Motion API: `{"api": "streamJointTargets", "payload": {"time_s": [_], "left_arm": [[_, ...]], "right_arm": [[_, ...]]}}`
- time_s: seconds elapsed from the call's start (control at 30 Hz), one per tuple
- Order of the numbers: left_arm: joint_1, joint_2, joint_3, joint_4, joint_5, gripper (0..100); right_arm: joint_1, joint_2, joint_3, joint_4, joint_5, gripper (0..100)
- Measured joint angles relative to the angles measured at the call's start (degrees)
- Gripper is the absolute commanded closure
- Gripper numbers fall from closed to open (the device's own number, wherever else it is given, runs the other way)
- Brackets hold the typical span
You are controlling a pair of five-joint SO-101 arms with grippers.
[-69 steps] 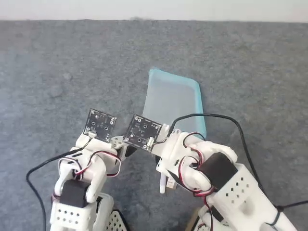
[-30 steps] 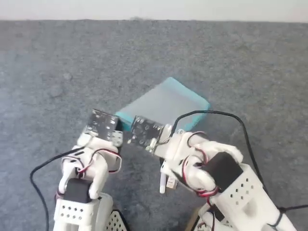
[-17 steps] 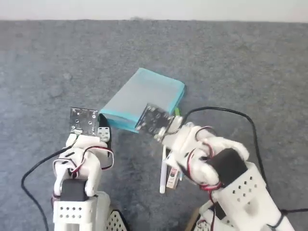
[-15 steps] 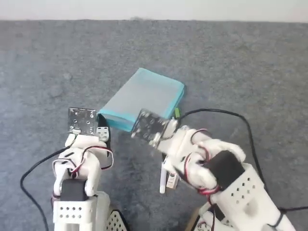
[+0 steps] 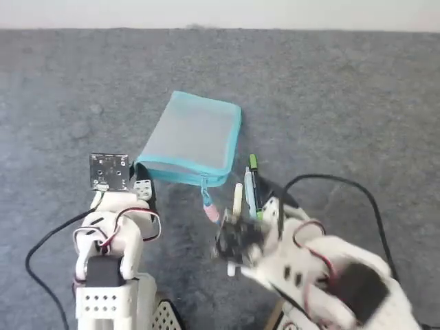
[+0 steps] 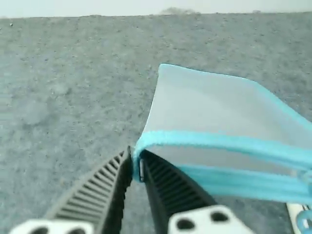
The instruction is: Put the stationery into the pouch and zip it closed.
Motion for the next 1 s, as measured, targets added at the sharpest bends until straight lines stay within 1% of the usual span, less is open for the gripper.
{"api": "streamJointTargets", "payload": {"time_s": [0.07, 0.17, 0.27, 0.37, 0.43, 0.63, 0.7, 0.8, 0.9, 1.0], "left_arm": [[-0.79, 0.0, 0.0, 0.0, 0.09, 99], [-0.97, 0.0, 0.0, 0.0, 0.7, 99], [-1.23, 0.0, 0.0, 0.0, 1.32, 99], [-1.32, 0.0, 0.0, 0.0, 1.49, 99], [-1.32, 0.0, 0.0, 0.0, 1.49, 99], [-1.32, 0.0, 0.0, 0.0, 1.49, 99], [-1.32, 0.0, 0.0, 0.0, 1.49, 99], [-1.32, 0.0, 0.0, 0.0, 1.49, 99], [-1.32, 0.0, 0.0, 0.0, 1.49, 99], [-1.32, 0.0, 0.0, 0.0, 1.49, 99]], "right_arm": [[3.34, 1.23, 4.4, -2.9, -0.09, 65.2], [6.33, 5.01, 10.81, -7.56, -0.18, 65.2], [10.11, 8.62, 16.44, -11.34, -2.37, 65.2], [14.15, 12.04, 17.76, -14.59, -3.87, 65.2], [15.12, 13.71, 17.85, -16.88, -5.01, 65.2], [15.12, 18.02, 16.62, -24.7, -5.27, 65.2], [13.98, 20.31, 15.91, -26.99, -1.41, 65.1], [9.49, 23.38, 15.74, -29.98, 4.57, 64.9], [6.95, 24.79, 15.74, -34.64, 6.95, 64.9], [6.68, 26.73, 14.77, -37.8, 8.09, 64.9]]}}
